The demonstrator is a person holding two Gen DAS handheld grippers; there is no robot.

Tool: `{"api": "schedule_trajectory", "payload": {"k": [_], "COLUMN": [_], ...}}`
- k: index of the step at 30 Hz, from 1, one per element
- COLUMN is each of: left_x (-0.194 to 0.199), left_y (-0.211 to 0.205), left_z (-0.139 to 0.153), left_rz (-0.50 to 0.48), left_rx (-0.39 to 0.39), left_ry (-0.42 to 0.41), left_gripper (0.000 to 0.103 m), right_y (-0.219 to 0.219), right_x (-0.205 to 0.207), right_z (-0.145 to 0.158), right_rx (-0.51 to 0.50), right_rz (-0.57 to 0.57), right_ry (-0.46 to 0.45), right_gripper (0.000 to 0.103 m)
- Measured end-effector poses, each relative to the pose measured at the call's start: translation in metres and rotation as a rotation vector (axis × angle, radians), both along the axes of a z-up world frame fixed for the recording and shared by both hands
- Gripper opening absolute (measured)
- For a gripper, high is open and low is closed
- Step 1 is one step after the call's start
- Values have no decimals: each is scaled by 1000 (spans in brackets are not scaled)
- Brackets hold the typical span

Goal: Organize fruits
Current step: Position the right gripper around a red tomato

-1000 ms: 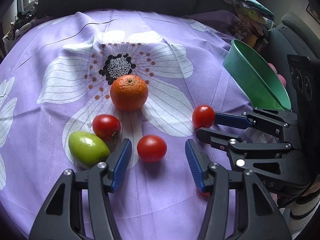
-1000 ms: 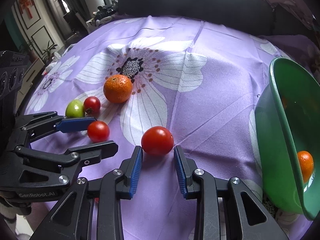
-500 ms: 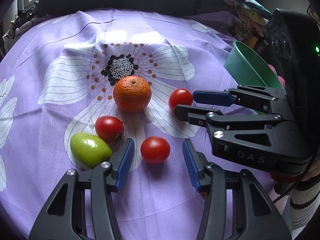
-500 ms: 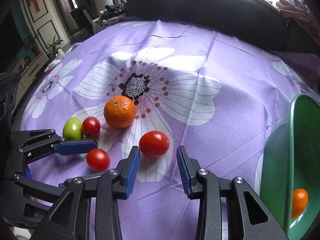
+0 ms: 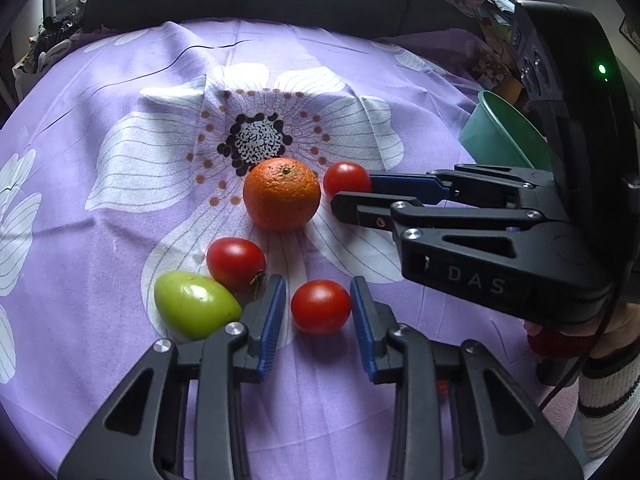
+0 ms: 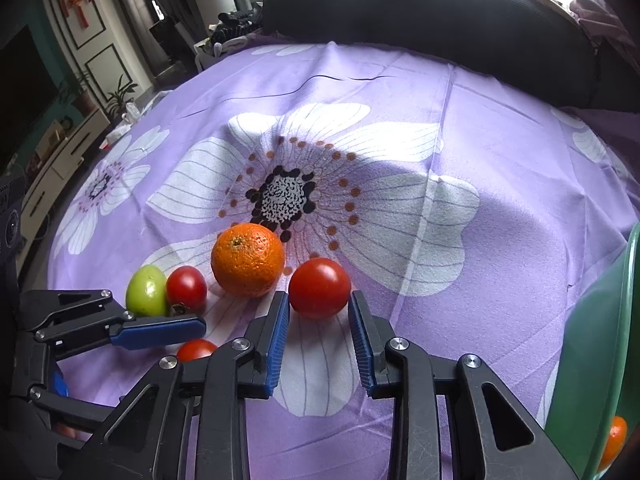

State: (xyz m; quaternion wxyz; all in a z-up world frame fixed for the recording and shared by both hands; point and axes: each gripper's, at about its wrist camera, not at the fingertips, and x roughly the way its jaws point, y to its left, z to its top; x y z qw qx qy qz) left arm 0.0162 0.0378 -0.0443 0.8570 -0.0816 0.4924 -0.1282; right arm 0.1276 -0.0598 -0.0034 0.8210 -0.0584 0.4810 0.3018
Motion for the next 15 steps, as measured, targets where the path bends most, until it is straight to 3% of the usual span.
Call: {"api": "schedule_trajectory", "payload": {"k": [8,9,10,15], "left_x": [-2,-3,-4,-6], "left_y": [3,3,3,1], "left_z": [0,0,0,1], "left_rz": [9,9,8,7], "left_rx": [-12,-13,-15,-18], "left_ry": [2,2,2,5], "left_gripper": [29,29,29,29], "right_y": [-13,-16,-19,-29], "right_x": [-6,-8,-10,-18], "right_z": [15,17,19,22], "right_rx": [58,65,73,64], "right_rz": [-29,-34,-38,-45], "right_ry": [-26,-30,-30,-25], "right_gripper": [30,29,22,22]}}
